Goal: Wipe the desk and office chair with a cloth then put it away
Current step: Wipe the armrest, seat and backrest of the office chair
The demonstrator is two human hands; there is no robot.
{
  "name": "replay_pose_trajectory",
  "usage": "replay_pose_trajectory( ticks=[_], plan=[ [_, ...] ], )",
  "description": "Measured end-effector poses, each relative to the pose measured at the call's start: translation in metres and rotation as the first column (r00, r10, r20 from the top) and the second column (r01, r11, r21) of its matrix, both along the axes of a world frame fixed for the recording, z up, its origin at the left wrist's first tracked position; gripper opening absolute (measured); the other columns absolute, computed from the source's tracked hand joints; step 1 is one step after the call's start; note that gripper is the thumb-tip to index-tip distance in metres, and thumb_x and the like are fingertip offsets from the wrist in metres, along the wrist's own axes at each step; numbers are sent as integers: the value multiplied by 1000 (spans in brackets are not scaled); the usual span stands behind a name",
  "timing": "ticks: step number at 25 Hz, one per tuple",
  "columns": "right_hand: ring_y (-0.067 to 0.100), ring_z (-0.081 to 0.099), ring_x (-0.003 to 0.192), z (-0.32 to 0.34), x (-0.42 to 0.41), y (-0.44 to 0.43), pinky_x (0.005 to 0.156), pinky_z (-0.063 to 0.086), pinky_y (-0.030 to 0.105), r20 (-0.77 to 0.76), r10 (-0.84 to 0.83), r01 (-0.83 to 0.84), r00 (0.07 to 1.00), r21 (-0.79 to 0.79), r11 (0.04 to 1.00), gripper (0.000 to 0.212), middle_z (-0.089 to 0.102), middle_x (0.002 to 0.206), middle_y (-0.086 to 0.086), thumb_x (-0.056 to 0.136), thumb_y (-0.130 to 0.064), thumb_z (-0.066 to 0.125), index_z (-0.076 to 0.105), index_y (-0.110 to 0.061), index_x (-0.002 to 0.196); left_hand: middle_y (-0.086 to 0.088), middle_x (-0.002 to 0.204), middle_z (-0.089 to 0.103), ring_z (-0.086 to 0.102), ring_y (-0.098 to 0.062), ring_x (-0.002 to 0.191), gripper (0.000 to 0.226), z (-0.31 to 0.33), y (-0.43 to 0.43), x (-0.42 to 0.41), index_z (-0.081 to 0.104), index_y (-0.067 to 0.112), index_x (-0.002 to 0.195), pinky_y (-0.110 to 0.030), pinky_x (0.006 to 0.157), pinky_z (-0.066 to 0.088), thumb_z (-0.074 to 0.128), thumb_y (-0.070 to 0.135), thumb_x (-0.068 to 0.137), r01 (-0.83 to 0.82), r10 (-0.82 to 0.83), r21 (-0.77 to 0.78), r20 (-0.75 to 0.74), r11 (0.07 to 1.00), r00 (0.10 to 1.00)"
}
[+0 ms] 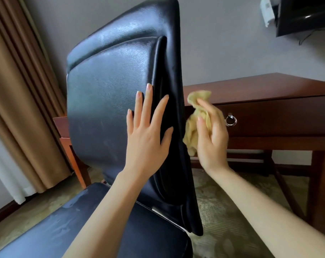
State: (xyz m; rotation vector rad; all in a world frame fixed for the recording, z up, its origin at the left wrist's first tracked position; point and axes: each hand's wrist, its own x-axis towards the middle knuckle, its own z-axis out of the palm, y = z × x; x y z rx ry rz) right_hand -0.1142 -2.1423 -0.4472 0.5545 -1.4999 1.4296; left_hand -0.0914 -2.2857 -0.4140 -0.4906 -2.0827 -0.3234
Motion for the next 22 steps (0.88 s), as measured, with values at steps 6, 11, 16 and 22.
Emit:
replay_pose_trajectory(
  ticks=[6, 11, 16, 22],
  plan=[
    [11, 60, 114, 14, 6, -19, 104, 43, 38, 256, 521, -441, 814, -312, 842, 29, 66, 119, -4, 102, -25, 40, 60, -30, 123, -6, 160, 2, -5, -24, 147, 65, 3, -3, 4, 20, 23, 150, -49, 115, 7, 54, 26, 95, -36, 37, -59, 19, 998, 999],
    [11, 63, 106, -54, 25, -12, 94, 46, 28, 474, 446, -348, 759, -283, 894, 26, 71, 106, -6, 101, -29, 42, 64, -44, 104, -4, 160, -1, -6, -24, 147, 64, 6, -4, 13, 16, 24, 151, -53, 117, 7, 50, 27, 97, -62, 67, -80, 66, 995, 996],
    [1, 63, 89, -155, 58, -5, 65, 46, 6, 751, 178, -188, 636, -73, 979, 18, 66, 92, -18, 97, -33, 49, 61, -45, 103, -2, 160, -1, -5, -22, 147, 65, -2, -3, 18, 17, 25, 151, -55, 116, 7, 51, 22, 96, -76, 79, -43, 77, 996, 994],
    [11, 62, 76, -168, 56, 3, 58, 41, 18, 804, 31, -133, 593, 60, 989, 15, 65, 77, -8, 96, -27, 53, 62, -32, 85, -5, 160, 0, -4, -26, 147, 64, -7, 6, 21, 22, 22, 150, -53, 115, 8, 53, 14, 94, -70, 69, 8, 77, 998, 995]
  ],
)
